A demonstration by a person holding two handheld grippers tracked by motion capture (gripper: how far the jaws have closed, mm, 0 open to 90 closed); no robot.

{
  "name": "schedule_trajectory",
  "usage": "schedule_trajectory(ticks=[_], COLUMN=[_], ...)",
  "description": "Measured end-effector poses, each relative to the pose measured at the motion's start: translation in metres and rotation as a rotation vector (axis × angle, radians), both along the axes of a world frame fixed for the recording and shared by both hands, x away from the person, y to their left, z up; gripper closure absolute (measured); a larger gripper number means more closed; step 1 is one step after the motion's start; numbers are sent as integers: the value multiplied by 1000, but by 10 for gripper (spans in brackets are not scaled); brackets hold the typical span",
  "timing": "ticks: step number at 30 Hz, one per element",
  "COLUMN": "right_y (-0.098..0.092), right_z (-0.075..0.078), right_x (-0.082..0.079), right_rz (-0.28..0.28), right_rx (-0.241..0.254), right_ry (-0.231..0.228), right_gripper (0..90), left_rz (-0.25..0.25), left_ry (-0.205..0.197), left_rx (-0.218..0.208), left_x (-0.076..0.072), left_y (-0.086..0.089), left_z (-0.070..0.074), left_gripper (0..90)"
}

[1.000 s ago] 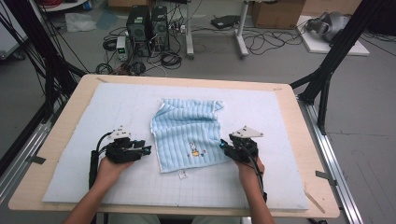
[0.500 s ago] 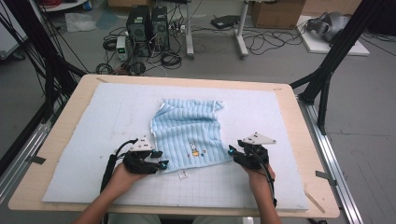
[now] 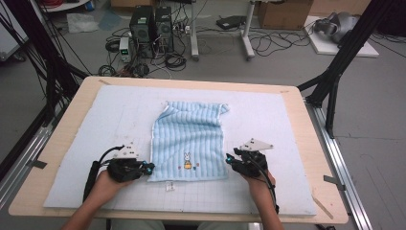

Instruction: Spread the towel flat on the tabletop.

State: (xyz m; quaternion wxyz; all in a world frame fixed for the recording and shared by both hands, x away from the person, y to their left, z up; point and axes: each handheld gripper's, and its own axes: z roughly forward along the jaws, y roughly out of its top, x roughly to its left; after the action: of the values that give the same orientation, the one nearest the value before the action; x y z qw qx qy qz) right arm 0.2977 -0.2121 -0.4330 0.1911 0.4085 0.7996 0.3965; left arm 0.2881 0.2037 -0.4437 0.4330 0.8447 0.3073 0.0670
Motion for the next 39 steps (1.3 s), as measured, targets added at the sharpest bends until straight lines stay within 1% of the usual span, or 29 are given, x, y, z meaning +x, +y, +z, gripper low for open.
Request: schedule_trajectory(ticks=[1, 2, 4, 5, 6, 7, 8, 9, 10, 11, 13, 14, 15, 16, 17, 18, 20, 21, 23, 28, 31, 34, 35, 36, 37, 38, 39], right_y=[3, 7, 16, 20, 24, 27, 28, 28, 28, 28, 29, 28, 27, 26, 23, 21, 17, 15, 13, 8, 8, 10, 10, 11, 11, 11, 11], right_z=[-2, -4, -7, -8, -9, -11, -12, -12, -12, -12, -12, -11, -10, -10, -10, -10, -10, -9, -9, -8, -7, -5, -5, -4, -3, -2, -1], right_x=[0, 1, 2, 3, 4, 5, 5, 6, 6, 5, 4, 4, 3, 2, 1, -1, -5, -9, -16, -35, -47, -59, -61, -64, -69, -70, -71], right_rz=[5, 16, 29, 38, 44, 55, 65, 78, 91, 99, 107, 113, 115, 121, 132, 133, 151, 161, 185, 222, 241, 269, 277, 288, 293, 292, 288], right_rx=[6, 1, -6, -14, -39, -69, -73, -59, -62, -60, -67, -64, -57, -53, -49, -36, -20, -15, -16, -22, -26, -46, -49, -52, -56, -54, -44], right_ry=[15, 19, 36, 35, 41, 49, 56, 66, 66, 72, 75, 84, 98, 106, 110, 124, 143, 157, 161, 166, 179, 184, 186, 188, 196, 193, 184], right_gripper=[586, 581, 578, 589, 631, 668, 731, 768, 811, 838, 855, 858, 860, 862, 862, 861, 862, 862, 862, 862, 862, 862, 862, 862, 857, 841, 802], left_rz=[23, 55, 126, 157, 172, 179, 185, 193, 205, 212, 220, 210, 205, 204, 183, 164, 115, 101, 71, 31, 7, -16, -26, -46, -53, -45, -9], left_ry=[4, 4, -9, -14, -22, -27, -26, -24, -15, -18, -4, -9, -13, -28, -25, -3, 20, 20, 24, 40, 45, 53, 58, 62, 61, 53, 28], left_rx=[-19, -32, -61, -80, -98, -105, -105, -99, -92, -82, -39, -37, -23, -6, -1, -12, -15, -12, -14, -25, -23, -26, -28, -28, -38, -49, -43], left_x=[0, 1, 3, 5, 6, 8, 11, 15, 18, 20, 25, 25, 24, 22, 20, 18, 12, 10, 2, -16, -27, -35, -38, -41, -42, -43, -43], left_y=[4, 6, 11, 12, 12, 11, 8, 5, 2, -2, -7, -9, -10, -10, -10, -9, -7, -6, -4, 2, 4, 6, 6, 6, 6, 5, 4], left_z=[0, -1, -1, -1, -1, -1, -1, -2, -3, -6, -8, -7, -7, -7, -7, -7, -5, -5, -5, -5, -5, -5, -5, -5, -5, -5, -4], left_gripper=[758, 670, 533, 508, 510, 510, 510, 515, 516, 509, 484, 494, 591, 665, 788, 873, 876, 877, 877, 878, 878, 878, 878, 874, 819, 726, 596])
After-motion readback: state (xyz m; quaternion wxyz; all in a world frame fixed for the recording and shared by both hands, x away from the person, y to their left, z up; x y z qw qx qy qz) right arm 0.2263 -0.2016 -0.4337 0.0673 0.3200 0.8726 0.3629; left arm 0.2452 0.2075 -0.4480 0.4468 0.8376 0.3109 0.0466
